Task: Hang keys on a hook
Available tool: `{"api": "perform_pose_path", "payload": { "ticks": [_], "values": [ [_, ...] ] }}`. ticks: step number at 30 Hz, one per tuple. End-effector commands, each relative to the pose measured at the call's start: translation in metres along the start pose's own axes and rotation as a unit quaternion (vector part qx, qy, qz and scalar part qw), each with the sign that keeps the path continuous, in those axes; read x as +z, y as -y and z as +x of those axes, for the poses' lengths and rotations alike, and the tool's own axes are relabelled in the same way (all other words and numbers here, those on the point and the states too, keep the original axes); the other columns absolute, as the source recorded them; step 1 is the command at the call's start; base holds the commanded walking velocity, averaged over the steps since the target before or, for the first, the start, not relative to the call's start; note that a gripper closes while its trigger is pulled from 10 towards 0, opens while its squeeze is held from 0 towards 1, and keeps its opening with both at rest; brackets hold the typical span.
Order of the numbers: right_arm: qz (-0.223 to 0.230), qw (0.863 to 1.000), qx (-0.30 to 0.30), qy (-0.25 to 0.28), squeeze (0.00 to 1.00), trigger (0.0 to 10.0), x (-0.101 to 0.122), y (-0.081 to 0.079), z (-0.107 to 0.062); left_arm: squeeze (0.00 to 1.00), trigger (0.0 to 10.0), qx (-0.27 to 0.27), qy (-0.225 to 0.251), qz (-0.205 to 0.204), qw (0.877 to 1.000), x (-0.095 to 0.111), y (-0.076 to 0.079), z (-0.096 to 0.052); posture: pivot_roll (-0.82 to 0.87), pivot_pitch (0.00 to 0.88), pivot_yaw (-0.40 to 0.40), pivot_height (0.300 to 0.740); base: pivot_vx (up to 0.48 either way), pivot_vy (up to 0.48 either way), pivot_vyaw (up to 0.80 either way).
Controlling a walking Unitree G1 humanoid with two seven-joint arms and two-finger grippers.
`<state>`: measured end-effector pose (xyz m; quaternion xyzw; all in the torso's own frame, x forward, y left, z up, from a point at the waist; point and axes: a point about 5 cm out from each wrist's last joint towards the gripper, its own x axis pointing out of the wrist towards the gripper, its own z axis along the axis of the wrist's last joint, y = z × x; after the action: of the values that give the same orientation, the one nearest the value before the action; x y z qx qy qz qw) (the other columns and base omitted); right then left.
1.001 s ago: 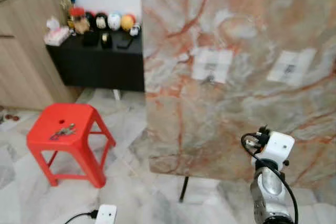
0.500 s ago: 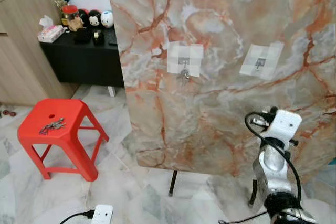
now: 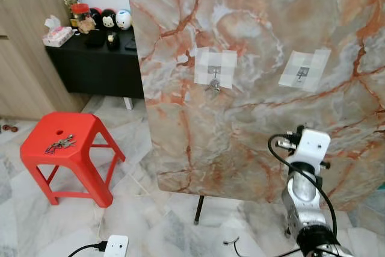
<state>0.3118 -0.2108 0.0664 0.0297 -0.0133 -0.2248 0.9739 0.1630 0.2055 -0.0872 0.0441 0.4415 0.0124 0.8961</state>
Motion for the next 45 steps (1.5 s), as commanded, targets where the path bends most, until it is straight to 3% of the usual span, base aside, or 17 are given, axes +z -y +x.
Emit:
{"api": "perform_pose_path", "payload": {
  "ticks": [1, 13, 45],
  "values": [
    [0.037, 0.998, -0.039, -0.027, 0.00, 10.0, -0.007, 0.012, -0.001, 0.00, 10.0, 0.009, -0.012, -0.009, 1.000, -0.006, -0.003, -0.001, 0.01, 0.000, -0.043, 0.740, 0.000, 0.000, 0.00],
    [0.052, 0.998, -0.033, -0.016, 0.00, 10.0, 0.003, 0.006, 0.007, 0.00, 10.0, 0.008, -0.009, -0.007, 1.000, -0.004, -0.002, -0.001, 0.01, 0.000, -0.046, 0.740, 0.000, 0.000, 0.00],
    [0.053, 0.998, -0.025, -0.019, 0.00, 10.0, 0.001, 0.004, 0.006, 0.00, 10.0, 0.004, -0.007, -0.007, 1.000, -0.004, 0.000, -0.001, 0.02, 0.000, -0.046, 0.740, 0.000, 0.048, 0.00]
  ]
}}
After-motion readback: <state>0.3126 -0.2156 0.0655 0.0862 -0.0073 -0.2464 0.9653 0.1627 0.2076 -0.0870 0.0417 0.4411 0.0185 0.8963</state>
